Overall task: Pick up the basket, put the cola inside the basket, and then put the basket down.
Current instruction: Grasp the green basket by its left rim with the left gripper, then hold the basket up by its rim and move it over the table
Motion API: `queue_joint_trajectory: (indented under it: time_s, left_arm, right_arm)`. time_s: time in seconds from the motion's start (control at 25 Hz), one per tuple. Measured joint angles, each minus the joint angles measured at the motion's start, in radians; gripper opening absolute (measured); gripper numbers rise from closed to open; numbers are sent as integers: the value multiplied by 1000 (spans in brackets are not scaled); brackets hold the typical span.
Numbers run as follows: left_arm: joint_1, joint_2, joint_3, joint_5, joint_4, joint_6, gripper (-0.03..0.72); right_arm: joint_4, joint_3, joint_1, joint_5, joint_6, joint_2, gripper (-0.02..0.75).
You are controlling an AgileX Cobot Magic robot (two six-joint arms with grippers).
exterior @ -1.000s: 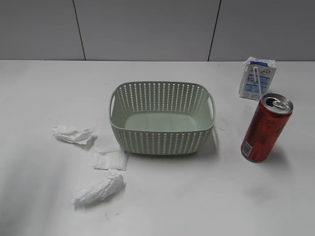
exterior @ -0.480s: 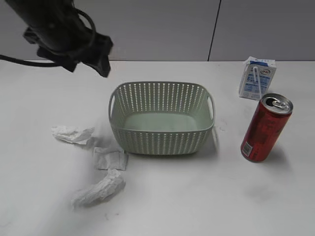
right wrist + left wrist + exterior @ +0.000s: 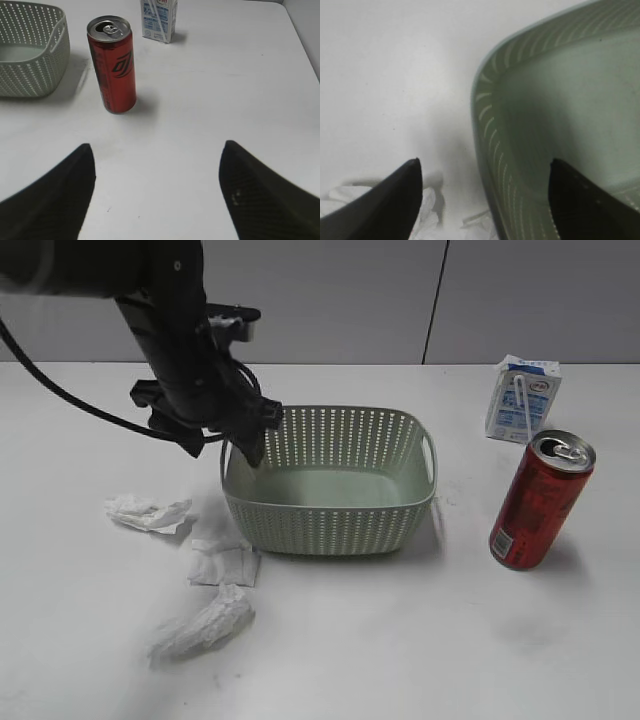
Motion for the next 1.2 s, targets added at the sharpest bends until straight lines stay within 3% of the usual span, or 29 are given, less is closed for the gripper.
queue_joint_trajectory:
  time_s: [0.2, 0.28, 0.36, 0.52, 0.6, 1.2]
  left_arm:
    - [0, 69, -1, -6, -3, -12, 567]
    - [0, 80, -1, -10, -4, -25, 505]
    - [0, 80, -2, -18, -4, -33, 393]
    - [0, 80, -3, -20, -11, -63, 67]
    - [0, 80, -6, -21, -19, -85, 1]
    - [2, -76, 13, 76, -79, -220, -3]
  right_arm:
    - [0, 0, 0, 0, 0, 0, 587]
    - [0, 0, 0, 0, 0, 0, 587]
    - [0, 0, 0, 0, 0, 0, 587]
    - [0, 0, 0, 0, 0, 0, 587]
    - [0, 0, 0, 0, 0, 0, 587]
    - [6, -23, 0, -1, 0, 48, 587]
